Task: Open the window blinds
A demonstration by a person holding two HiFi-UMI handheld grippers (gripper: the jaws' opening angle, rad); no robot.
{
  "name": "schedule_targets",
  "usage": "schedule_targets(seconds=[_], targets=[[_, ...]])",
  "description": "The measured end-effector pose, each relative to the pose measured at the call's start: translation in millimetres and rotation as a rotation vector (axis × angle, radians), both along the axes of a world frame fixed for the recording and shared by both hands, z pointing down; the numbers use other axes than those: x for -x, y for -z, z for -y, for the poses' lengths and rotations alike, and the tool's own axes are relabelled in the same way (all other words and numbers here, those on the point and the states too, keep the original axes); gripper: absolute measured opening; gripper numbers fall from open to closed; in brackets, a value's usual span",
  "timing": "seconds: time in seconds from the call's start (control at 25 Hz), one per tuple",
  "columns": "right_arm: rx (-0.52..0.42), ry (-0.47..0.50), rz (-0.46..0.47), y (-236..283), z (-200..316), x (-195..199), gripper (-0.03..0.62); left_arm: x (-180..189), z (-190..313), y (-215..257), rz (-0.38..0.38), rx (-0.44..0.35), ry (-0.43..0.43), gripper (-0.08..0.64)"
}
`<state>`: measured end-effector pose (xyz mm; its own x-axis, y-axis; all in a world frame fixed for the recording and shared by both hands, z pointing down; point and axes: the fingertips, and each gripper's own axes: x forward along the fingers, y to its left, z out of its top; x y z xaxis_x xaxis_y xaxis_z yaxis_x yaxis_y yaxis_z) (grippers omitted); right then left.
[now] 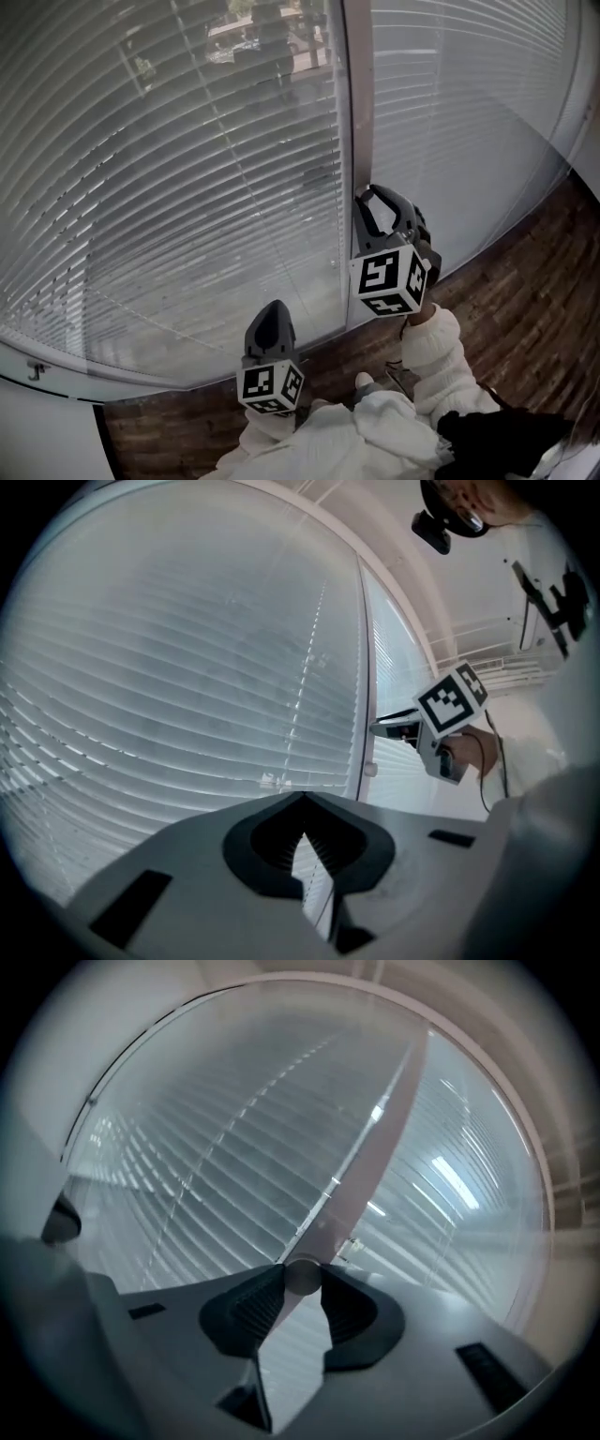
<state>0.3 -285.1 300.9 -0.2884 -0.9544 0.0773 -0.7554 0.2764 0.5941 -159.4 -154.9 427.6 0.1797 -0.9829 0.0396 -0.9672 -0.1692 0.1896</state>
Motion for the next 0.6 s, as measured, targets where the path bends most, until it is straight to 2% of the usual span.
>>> schedule_targets(seconds=[0.2, 0.6], targets=[[-0.127, -0.002, -0.365, -3.5, -2.3, 4.0, 0.131, 3.3, 2.1, -1.2, 0.006, 0.002, -0.001, -0.001], [-0.387, 0.062, -1.104, -14.7, -5.0, 5.8, 0.132, -6.8, 13.1, -2.0, 0.019, 0.000, -0.020, -0.002]])
